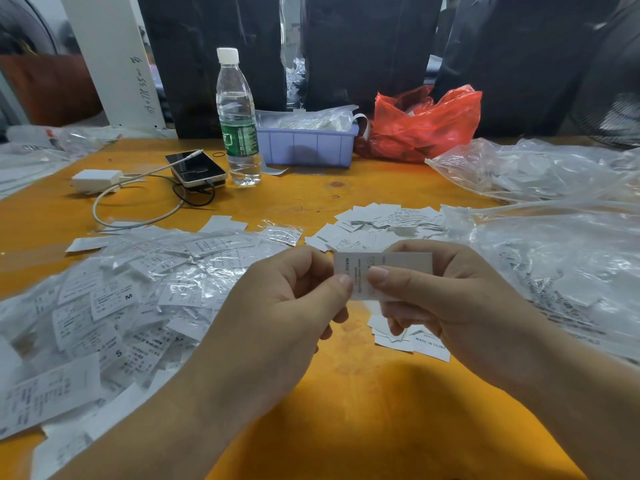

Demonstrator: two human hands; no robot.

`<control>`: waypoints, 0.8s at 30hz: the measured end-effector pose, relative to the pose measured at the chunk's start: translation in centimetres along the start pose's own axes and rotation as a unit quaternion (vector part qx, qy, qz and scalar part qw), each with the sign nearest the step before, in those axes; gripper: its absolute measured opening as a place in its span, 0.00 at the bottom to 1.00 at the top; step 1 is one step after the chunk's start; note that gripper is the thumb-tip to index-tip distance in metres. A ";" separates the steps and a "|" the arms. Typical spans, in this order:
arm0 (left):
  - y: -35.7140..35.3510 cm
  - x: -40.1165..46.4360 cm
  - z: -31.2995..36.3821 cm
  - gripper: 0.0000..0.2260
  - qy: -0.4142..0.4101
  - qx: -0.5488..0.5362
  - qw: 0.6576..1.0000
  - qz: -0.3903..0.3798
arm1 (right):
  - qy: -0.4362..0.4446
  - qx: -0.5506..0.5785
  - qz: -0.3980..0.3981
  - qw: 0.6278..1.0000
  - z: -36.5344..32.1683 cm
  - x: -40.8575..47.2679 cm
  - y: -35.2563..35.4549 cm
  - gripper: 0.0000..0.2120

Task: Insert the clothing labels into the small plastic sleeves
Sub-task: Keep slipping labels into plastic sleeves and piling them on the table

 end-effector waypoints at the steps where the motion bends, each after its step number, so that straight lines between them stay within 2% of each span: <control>1: 0.5 0.2 0.0 0.04 0.006 0.015 1.000 0.004 | 0.002 -0.007 0.008 1.000 -0.2 0.1 0.3 0.03; 4: 2.9 1.0 0.1 0.03 0.036 0.118 0.992 0.028 | 0.032 -0.088 0.067 0.993 -1.1 0.0 1.7 0.08; 7: 5.2 1.4 -0.1 0.09 0.062 0.302 0.948 0.080 | 0.075 -0.211 0.102 0.969 -1.8 -0.2 2.0 0.04; 12: 7.4 1.6 -1.1 0.09 0.139 0.465 0.870 0.089 | 0.072 -0.238 0.069 0.966 -1.1 -0.5 0.7 0.01; 16: 9.4 2.0 -1.0 0.07 0.125 0.518 0.833 0.153 | 0.068 -0.254 0.043 0.964 -0.7 -0.6 0.3 0.03; 20: 8.4 1.7 0.1 0.08 0.040 0.476 0.861 0.175 | 0.087 -0.271 0.064 0.956 -1.3 -0.8 0.7 0.01; 22: 6.2 1.2 0.3 0.07 -0.004 0.443 0.887 0.132 | 0.090 -0.310 0.071 0.944 -1.5 -0.8 0.9 0.01; 24: 3.9 0.7 0.4 0.06 -0.041 0.416 0.905 0.084 | 0.065 -0.403 0.048 0.912 -1.1 -0.8 1.0 0.03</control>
Point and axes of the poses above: each hand's wrist, its own x-axis towards the middle knuckle, its own y-axis out of the back of the hand, z = x × y, the point moved 6 cm from there along x, towards the middle knuckle, and after that the axes turned 4 degrees about -x, right-handed, at the moved point
